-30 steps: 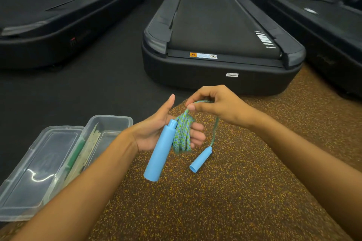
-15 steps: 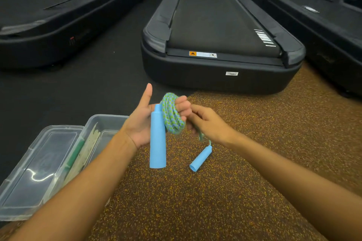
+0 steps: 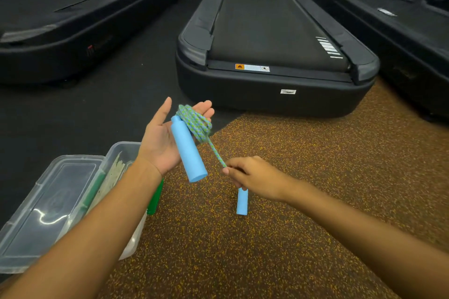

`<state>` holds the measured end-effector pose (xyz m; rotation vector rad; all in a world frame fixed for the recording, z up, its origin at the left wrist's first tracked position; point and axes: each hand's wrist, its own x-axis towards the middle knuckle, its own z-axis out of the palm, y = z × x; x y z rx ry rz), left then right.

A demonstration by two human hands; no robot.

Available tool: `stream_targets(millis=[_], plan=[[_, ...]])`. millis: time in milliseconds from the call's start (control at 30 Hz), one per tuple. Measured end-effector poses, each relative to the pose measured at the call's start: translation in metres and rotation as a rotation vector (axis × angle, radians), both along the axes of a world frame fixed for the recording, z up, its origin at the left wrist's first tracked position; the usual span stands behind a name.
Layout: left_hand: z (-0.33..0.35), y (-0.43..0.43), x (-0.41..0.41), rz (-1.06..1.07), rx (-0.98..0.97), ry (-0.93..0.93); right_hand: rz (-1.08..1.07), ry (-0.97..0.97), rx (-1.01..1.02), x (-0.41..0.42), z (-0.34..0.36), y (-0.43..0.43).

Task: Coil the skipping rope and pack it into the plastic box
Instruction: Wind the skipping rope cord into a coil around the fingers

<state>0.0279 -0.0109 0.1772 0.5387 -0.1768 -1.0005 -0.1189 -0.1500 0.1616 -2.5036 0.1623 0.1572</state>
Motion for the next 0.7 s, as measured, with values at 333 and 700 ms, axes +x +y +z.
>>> stream_targets(millis=[333, 700], plan=[[0.0, -0.004, -0.006, -0.124, 0.137, -0.026, 0.119, -0.153, -0.487, 0.001, 0.057, 0.017], [-0.004, -0.013, -0.02, -0.345, 0.281, -0.153, 0.109, -0.133, -0.352, 0.001, 0.074, 0.015]])
